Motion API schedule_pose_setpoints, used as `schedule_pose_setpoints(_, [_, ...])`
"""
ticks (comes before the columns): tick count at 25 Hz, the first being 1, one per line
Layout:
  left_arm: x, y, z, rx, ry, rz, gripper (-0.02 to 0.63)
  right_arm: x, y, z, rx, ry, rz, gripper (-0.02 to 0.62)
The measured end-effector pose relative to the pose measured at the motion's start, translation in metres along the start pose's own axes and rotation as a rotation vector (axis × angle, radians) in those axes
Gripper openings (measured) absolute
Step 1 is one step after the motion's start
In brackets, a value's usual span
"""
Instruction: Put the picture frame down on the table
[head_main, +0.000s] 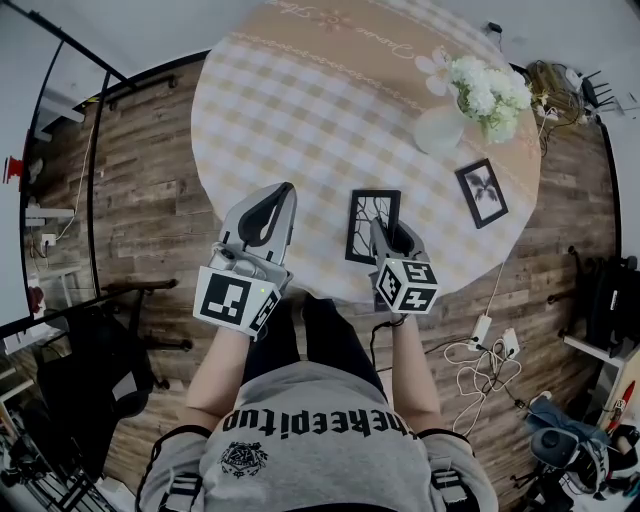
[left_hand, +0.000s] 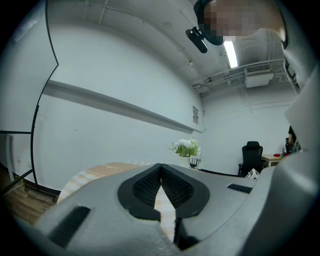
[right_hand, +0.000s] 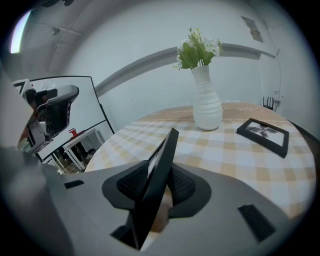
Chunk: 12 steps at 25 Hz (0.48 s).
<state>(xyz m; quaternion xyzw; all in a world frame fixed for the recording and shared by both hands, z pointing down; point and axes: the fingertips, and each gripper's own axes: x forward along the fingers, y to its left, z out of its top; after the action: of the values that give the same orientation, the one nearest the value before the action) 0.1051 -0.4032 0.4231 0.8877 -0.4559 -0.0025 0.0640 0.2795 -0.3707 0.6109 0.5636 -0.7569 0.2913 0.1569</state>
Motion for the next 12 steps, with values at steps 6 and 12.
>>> schedule_pose_setpoints(6, [-0.002,0.001,0.001,0.004,-0.002,0.005,0.015,0.0,-0.003,-0.001,-0.035,0.012,-0.008,0.138])
schedule_pose_setpoints(12, [-0.001,-0.003,0.001,0.006,0.001,0.003,0.015,-0.001,-0.018,-0.007,-0.053,0.027,-0.049,0.187])
